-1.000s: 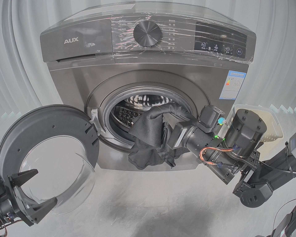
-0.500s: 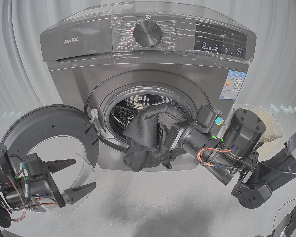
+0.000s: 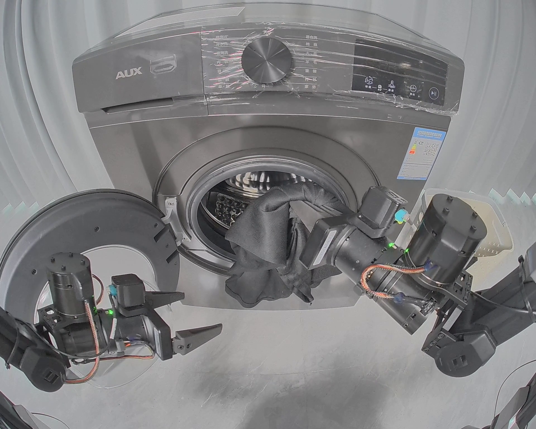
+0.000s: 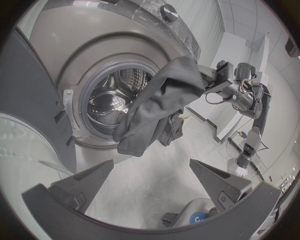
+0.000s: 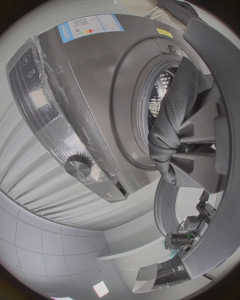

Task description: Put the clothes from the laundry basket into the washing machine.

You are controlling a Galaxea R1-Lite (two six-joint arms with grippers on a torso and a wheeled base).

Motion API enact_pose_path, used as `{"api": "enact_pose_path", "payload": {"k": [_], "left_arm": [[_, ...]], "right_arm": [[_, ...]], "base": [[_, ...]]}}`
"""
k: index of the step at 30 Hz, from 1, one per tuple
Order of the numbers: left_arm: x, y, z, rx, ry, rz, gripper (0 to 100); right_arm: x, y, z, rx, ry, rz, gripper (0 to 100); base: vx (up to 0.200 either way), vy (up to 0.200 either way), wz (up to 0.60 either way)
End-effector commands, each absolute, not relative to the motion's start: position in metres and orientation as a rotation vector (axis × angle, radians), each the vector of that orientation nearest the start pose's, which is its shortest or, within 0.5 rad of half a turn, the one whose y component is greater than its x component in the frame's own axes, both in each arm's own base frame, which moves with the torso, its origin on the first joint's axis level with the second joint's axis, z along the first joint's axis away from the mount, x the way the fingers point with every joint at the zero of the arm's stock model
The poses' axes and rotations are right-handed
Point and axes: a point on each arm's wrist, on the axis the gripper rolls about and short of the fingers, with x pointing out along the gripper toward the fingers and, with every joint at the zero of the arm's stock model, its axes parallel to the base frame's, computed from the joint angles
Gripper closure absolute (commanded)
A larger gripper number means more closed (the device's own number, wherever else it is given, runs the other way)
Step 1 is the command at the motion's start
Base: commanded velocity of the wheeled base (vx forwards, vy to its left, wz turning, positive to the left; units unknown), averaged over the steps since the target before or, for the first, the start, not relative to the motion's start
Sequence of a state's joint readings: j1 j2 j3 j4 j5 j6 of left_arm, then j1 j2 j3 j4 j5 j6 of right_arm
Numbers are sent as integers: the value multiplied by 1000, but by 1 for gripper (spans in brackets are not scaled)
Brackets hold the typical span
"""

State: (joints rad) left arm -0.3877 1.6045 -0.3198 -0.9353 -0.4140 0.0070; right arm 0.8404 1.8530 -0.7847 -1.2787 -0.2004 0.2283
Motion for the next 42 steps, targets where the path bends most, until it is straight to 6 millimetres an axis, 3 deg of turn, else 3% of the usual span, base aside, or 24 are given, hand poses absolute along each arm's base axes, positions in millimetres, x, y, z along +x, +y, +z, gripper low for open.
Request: {"api": "enact_pose_path", "payload": {"k": [1, 27, 36, 42], "left_arm": [[222, -103, 105, 1, 410, -800, 0], [293, -140, 58, -54, 343, -790, 0], [316, -150, 53, -69, 289, -742, 0], [318, -153, 56, -74, 264, -750, 0]], "right_arm": [[224, 245, 195, 331, -118, 661, 100], [220, 250, 194, 335, -113, 677, 100], [218, 251, 194, 336, -113, 682, 100], [218, 251, 194, 336, -113, 682, 100]], "base": [[0, 0, 0], [0, 0, 0], [0, 0, 0], [0, 0, 0]]}}
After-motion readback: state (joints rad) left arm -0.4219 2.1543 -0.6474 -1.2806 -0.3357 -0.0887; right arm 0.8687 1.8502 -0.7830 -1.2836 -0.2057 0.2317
